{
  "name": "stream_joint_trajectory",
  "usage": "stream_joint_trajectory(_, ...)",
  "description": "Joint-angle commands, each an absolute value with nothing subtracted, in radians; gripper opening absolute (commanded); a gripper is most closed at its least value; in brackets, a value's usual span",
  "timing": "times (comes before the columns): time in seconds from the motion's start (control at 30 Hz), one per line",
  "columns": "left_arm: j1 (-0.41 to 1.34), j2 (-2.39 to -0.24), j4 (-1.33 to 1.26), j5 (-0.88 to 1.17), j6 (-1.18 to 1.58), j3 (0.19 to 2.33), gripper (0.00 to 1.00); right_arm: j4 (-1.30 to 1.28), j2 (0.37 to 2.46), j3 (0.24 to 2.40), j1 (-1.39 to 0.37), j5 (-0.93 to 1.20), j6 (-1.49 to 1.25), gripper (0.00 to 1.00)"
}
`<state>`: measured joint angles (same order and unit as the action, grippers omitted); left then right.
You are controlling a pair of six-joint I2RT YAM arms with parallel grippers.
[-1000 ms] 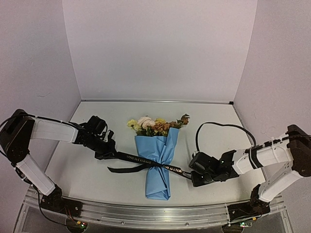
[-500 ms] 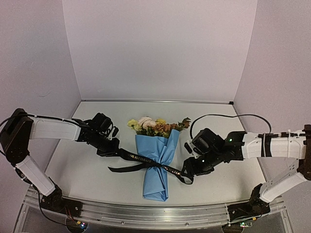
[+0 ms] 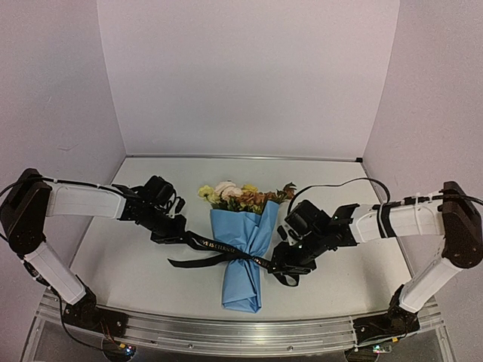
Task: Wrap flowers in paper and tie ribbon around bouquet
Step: Tie the half-tied ribbon around the folded bouquet.
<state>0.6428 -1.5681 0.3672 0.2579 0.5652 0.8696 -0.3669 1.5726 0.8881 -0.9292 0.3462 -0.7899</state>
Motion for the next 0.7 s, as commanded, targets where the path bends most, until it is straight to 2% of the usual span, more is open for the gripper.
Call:
stream_joint_trajectory(0.0,0.647,-1.547,0.369,0.251,0.549,0.912,0.0,-0.285,1.614,0.89,-0.913,0.355,-0.813,0.48)
stream_joint_trajectory(0.3,0.648,-1.55,0.37,0.26,0.547,0.92,0.0,-0.272,1.662,0.91,-0.895,0.368,-0.804,0.45)
stream_joint_trajectory(0.47,0.653,-1.549,0.368,0.271,0.54,0.922,0.0,-0.264,1.668,0.928,-0.896,0.383,-0.812,0.32)
stream_joint_trajectory(0.67,0.66,-1.545,0.365,0.276,0.532,0.915,0.0,-0.259,1.666,0.943,-0.896,0.394,-0.823,0.21)
